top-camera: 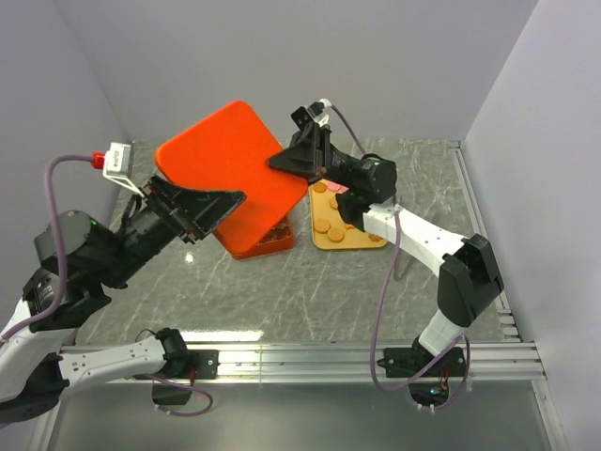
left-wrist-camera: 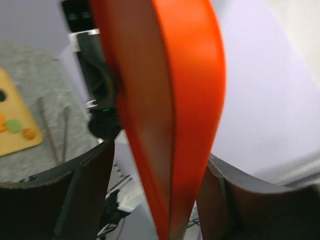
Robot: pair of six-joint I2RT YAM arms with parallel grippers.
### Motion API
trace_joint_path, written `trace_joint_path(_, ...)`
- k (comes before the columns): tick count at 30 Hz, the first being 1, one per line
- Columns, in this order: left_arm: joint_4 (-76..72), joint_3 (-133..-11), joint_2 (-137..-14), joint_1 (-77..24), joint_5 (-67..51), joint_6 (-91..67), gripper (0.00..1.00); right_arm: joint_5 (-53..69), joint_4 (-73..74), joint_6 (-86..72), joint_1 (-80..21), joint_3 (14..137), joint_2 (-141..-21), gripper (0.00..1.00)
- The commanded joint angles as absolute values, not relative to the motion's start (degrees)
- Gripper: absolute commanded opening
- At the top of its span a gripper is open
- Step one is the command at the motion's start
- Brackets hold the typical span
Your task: Pack the cookies
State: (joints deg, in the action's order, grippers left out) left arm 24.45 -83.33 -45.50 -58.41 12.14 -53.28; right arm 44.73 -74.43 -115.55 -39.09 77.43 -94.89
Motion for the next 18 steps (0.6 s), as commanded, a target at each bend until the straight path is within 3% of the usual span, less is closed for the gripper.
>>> trace_joint_path(1, 32.41, -83.41, -44.30, -58.27, 20.45, -56.50, 0.69, 47.37, -84.12, -124.28, -35.87, 74.63, -87.47, 0.04)
trace_joint_path(10, 51.31, -89.12, -51.67, -58.18, 28.82, -59.06, 0.80, 52.20, -66.56, -112.17, -23.83, 63.02, -80.60, 0.00)
trace_joint_path(14, 56.34, -87.47, -54.75, -57.49, 31.82, -59.51, 0.85, 52.83, -43.91, -94.96, -22.94, 64.07, -79.98, 0.00)
trace_joint_path(15, 55.38, -86.41, -55.54, -54.52, 29.82, -58.54, 0.86, 51.08, -32.89, -87.18, -23.11, 65.03, -79.89, 0.00)
trace_joint_path(17, 52.57, -82.82, -56.51, -47.76, 22.45, -53.89, 0.85, 48.27, -24.56, -81.67, -23.03, 65.39, -80.33, 0.00)
trace_joint_path(18, 50.12, -81.84, -58.25, -39.37, 13.28, -52.57, 0.84, 47.03, -19.48, -78.34, -22.94, 64.87, -80.51, 0.00)
